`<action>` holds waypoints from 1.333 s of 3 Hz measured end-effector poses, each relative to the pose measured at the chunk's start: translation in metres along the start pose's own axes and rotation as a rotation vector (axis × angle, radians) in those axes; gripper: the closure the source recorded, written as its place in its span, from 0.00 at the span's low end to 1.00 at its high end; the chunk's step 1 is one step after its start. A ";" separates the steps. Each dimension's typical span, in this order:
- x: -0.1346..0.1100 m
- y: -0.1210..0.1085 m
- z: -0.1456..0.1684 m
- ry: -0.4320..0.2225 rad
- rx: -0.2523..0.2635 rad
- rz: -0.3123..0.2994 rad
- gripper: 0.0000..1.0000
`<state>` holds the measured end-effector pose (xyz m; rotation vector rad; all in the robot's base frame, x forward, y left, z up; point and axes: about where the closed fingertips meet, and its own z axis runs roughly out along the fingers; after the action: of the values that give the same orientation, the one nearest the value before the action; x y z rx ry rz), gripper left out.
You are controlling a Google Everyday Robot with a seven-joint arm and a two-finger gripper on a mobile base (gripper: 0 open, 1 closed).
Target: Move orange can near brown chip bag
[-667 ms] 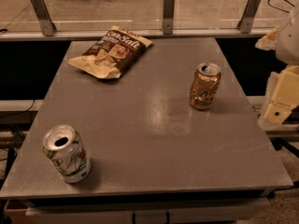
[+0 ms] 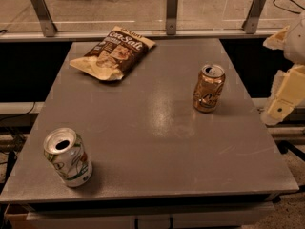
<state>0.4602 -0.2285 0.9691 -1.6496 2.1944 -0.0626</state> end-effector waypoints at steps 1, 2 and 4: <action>0.012 -0.033 0.021 -0.124 0.025 0.043 0.00; 0.012 -0.053 0.046 -0.269 0.015 0.093 0.00; -0.019 -0.055 0.091 -0.532 -0.069 0.162 0.00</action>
Offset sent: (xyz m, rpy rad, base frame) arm 0.0936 -0.0234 -0.0483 0.4875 -0.1053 -0.0280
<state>0.5448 -0.2098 0.9046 -1.3197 1.9160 0.4490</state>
